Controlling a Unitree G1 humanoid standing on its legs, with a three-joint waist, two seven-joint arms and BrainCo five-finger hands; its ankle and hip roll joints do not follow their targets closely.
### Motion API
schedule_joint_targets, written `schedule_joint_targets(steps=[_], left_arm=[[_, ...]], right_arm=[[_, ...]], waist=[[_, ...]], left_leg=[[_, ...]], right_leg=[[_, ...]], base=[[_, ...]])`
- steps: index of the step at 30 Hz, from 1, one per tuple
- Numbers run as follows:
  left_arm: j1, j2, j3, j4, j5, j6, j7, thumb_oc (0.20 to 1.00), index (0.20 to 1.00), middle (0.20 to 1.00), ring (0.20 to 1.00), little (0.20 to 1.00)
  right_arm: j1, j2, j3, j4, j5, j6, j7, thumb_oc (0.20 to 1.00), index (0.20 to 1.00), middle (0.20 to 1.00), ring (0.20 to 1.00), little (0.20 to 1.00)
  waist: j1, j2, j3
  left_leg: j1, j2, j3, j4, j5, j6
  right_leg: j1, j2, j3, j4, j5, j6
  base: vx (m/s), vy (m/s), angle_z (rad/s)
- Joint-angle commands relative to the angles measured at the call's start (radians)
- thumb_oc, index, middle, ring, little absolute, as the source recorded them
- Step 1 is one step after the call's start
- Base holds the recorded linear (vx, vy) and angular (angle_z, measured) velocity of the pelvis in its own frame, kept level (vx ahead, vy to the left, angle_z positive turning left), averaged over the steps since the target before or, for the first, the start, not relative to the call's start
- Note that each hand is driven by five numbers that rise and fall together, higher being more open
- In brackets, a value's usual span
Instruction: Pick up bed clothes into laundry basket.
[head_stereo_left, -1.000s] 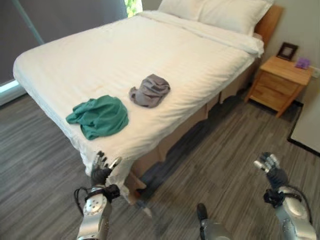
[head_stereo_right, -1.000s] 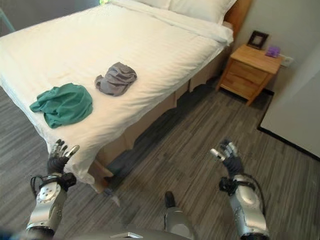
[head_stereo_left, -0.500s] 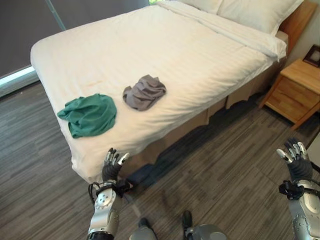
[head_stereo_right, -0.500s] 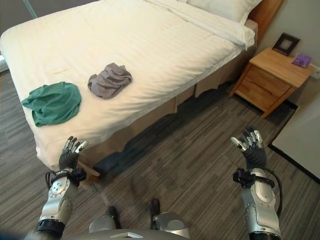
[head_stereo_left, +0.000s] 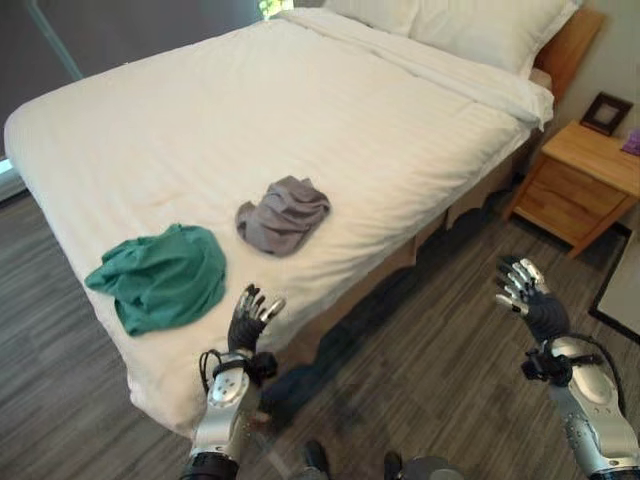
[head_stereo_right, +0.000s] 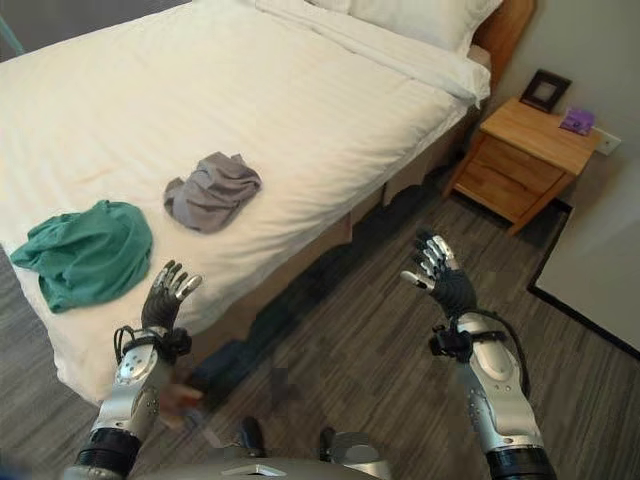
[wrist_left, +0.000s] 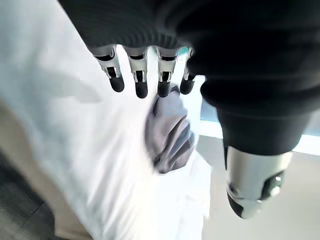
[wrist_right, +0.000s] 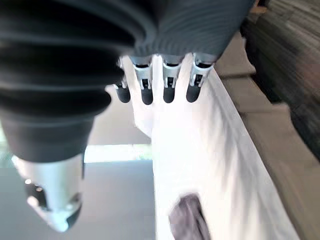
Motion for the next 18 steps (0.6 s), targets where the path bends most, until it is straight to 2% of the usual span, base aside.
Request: schedule_joint_targets(steps=[1,2,4,6,7,8,12,13,15,16,17,18], left_arm=[[0.005,0.078,0.018,-0.062,0.024,-0.051,-0.03,1.0,1.0,1.0,1.0,1.0],[0.006,0.071,0.002,-0.062,0.024,-0.049,-0.039,1.0,1.0,1.0,1.0,1.0],[0.007,0.058,-0.034,-0.057,0.03,-0.048,-0.051,1.0,1.0,1.0,1.0,1.0],[0.012,0.052,-0.037,-0.048,0.034,-0.049,-0.049,1.0,1.0,1.0,1.0,1.0],[0.043,0.045,-0.035,-0.056,0.022,-0.047,-0.061,1.0,1.0,1.0,1.0,1.0],[0.045,0.045,-0.034,-0.058,0.022,-0.047,-0.061,1.0,1.0,1.0,1.0,1.0],[0.14,0.048,-0.007,-0.095,-0.005,-0.033,-0.08,1.0,1.0,1.0,1.0,1.0],[0.171,0.045,0.02,-0.096,-0.018,-0.033,-0.079,1.0,1.0,1.0,1.0,1.0],[0.187,0.042,0.033,-0.108,-0.023,-0.032,-0.078,1.0,1.0,1.0,1.0,1.0],[0.185,0.036,0.033,-0.119,-0.034,-0.032,-0.08,1.0,1.0,1.0,1.0,1.0],[0.185,0.036,0.033,-0.12,-0.034,-0.032,-0.08,1.0,1.0,1.0,1.0,1.0],[0.176,0.033,0.03,-0.122,-0.033,-0.03,-0.08,1.0,1.0,1.0,1.0,1.0]], right_arm=[[-0.038,0.006,-0.011,-0.033,-0.035,-0.017,0.034,1.0,1.0,1.0,1.0,1.0],[-0.033,0.0,-0.009,-0.038,-0.035,-0.016,0.042,1.0,1.0,1.0,1.0,1.0],[-0.018,-0.01,-0.006,-0.04,-0.038,-0.017,0.04,1.0,1.0,1.0,1.0,1.0],[-0.035,-0.015,0.007,-0.03,-0.038,-0.017,0.047,1.0,1.0,1.0,1.0,1.0],[-0.059,-0.035,0.015,-0.027,-0.036,-0.016,0.05,1.0,1.0,1.0,1.0,1.0],[-0.06,-0.036,0.015,-0.026,-0.036,-0.017,0.05,1.0,1.0,1.0,1.0,1.0],[-0.116,-0.08,0.05,-0.027,-0.026,-0.012,0.071,1.0,1.0,1.0,1.0,1.0],[-0.16,-0.099,0.087,-0.027,-0.032,-0.01,0.083,1.0,1.0,1.0,1.0,1.0],[-0.172,-0.106,0.099,-0.031,-0.031,-0.01,0.09,1.0,1.0,1.0,1.0,1.0],[-0.164,-0.108,0.093,-0.04,-0.017,-0.009,0.092,1.0,1.0,1.0,1.0,1.0],[-0.164,-0.108,0.092,-0.04,-0.017,-0.009,0.092,1.0,1.0,1.0,1.0,1.0],[-0.158,-0.107,0.088,-0.039,-0.013,-0.009,0.091,1.0,1.0,1.0,1.0,1.0]], waist=[[0.017,-0.04,-0.007],[0.013,-0.039,-0.006],[0.002,-0.042,-0.002],[0.012,-0.047,-0.006],[0.04,-0.048,-0.015],[0.037,-0.048,-0.015],[0.094,-0.047,-0.022],[0.123,-0.056,-0.01],[0.134,-0.063,-0.005],[0.138,-0.076,0.009],[0.137,-0.076,0.009],[0.129,-0.082,0.012]], left_leg=[[0.018,0.011,-0.013,0.001,0.06,-0.063],[0.021,0.0,-0.034,-0.006,0.061,-0.064],[0.028,-0.025,-0.118,-0.011,0.056,-0.065],[0.029,-0.028,-0.135,-0.013,0.057,-0.066],[0.016,-0.03,-0.166,-0.021,0.068,-0.077],[0.017,-0.031,-0.17,-0.021,0.068,-0.077],[-0.009,-0.02,-0.242,-0.025,0.102,-0.104],[-0.021,-0.005,-0.268,-0.02,0.118,-0.118],[-0.027,0.0,-0.275,-0.014,0.124,-0.124],[-0.056,0.009,-0.246,0.044,0.131,-0.131],[-0.06,0.008,-0.248,0.05,0.128,-0.131],[-0.065,0.02,-0.206,0.089,0.113,-0.122]], right_leg=[[0.057,-0.082,0.092,-0.253,0.247,0.098],[0.043,-0.06,0.121,-0.3,0.229,0.09],[0.07,-0.039,0.149,-0.361,0.195,0.076],[0.088,-0.045,0.128,-0.367,0.186,0.07],[0.122,-0.042,0.11,-0.409,0.18,0.056],[0.125,-0.042,0.107,-0.412,0.181,0.056],[0.183,-0.027,0.052,-0.469,0.166,0.027],[0.194,-0.013,0.026,-0.488,0.169,0.016],[0.201,-0.005,0.02,-0.495,0.172,0.013],[0.202,-0.014,-0.008,-0.494,0.183,0.011],[0.202,-0.014,-0.01,-0.493,0.182,0.011],[0.195,-0.023,-0.025,-0.487,0.184,0.011]], base=[[0.22,0.069,1.12],[0.15,0.018,1.04],[0.17,-0.038,1.34],[0.05,-0.123,1.79],[0.01,-0.135,1.14],[0.02,-0.204,0.83],[-0.01,-0.23,0.59],[-0.05,-0.229,0.41],[-0.06,-0.216,0.47],[-0.07,-0.177,0.27],[-0.1,-0.121,0.39],[-0.08,-0.047,0.49]])
